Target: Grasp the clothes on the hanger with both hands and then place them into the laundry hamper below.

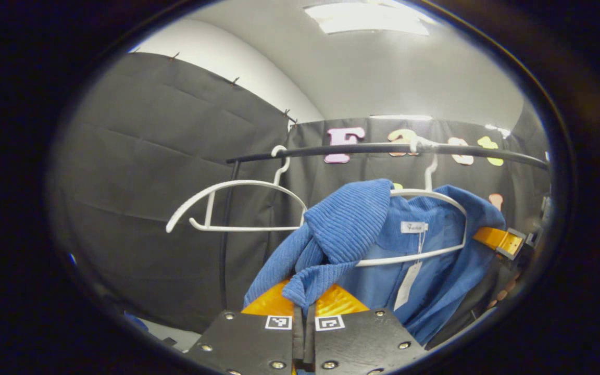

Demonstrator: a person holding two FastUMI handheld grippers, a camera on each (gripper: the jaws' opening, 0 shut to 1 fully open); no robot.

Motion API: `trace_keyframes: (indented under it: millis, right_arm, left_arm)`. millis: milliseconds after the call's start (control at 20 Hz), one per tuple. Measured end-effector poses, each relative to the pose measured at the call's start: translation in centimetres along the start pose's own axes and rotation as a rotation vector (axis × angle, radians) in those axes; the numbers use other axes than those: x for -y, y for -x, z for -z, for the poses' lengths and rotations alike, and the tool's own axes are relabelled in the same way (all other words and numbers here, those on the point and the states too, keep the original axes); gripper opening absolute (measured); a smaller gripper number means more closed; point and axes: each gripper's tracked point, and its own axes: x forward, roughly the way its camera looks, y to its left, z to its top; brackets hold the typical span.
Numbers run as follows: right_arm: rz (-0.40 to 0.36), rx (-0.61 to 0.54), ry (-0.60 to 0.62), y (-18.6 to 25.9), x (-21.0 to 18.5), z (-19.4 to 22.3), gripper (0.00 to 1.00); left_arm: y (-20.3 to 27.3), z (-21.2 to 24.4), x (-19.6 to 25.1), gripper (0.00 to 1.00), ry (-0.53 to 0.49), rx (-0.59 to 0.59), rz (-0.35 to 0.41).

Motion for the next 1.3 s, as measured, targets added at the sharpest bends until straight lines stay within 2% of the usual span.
trace_keyframes:
  millis: [50,100,150,400,500,600,650,700,1050,1100,1300]
  right_arm:
    - [0.002,0.006,-0.011,-0.1,0.1,-0.3,0.04]
    - [0.005,0.01,-0.019,-0.3,0.4,-0.6,0.04]
    - [0.004,0.016,-0.025,-0.4,0.5,-0.9,0.04]
    - [-0.001,0.044,-0.046,-1.0,0.8,-2.4,0.04]
    - [-0.003,0.05,-0.063,-1.4,1.0,-2.7,0.04]
    - [-0.002,0.05,-0.079,-2.0,1.5,-3.0,0.04]
    - [-0.003,0.049,-0.085,-2.4,1.6,-3.0,0.04]
    - [-0.003,0.048,-0.088,-2.6,1.7,-3.0,0.04]
    - [0.01,0.04,-0.087,-2.7,2.9,-3.4,0.04]
    - [0.009,0.039,-0.083,-2.8,3.1,-3.5,0.04]
    - [0.011,0.045,-0.049,-3.2,3.4,-4.3,0.04]
  left_arm:
    - [0.0,-0.9,-0.7,0.06,0.008,0.013,-0.008]
    - [0.0,-1.4,-1.0,0.01,0.018,0.02,-0.007]
    - [0.3,-2.0,-1.3,0.06,0.022,0.027,-0.011]
    - [1.1,-5.6,-2.7,0.06,0.027,0.091,-0.023]
    - [1.1,-7.3,-3.4,0.01,0.024,0.123,-0.026]
    - [1.0,-8.8,-3.9,0.01,0.013,0.151,-0.026]
    - [0.9,-9.4,-4.0,0.01,0.009,0.161,-0.022]
    - [0.7,-10.1,-4.0,0.06,0.009,0.171,-0.018]
    - [-3.4,-11.5,-4.8,0.06,0.024,0.151,0.056]
    - [-4.4,-11.4,-4.9,0.0,0.03,0.139,0.069]
    - [-7.6,-11.9,-5.4,0.06,0.01,0.126,0.141]
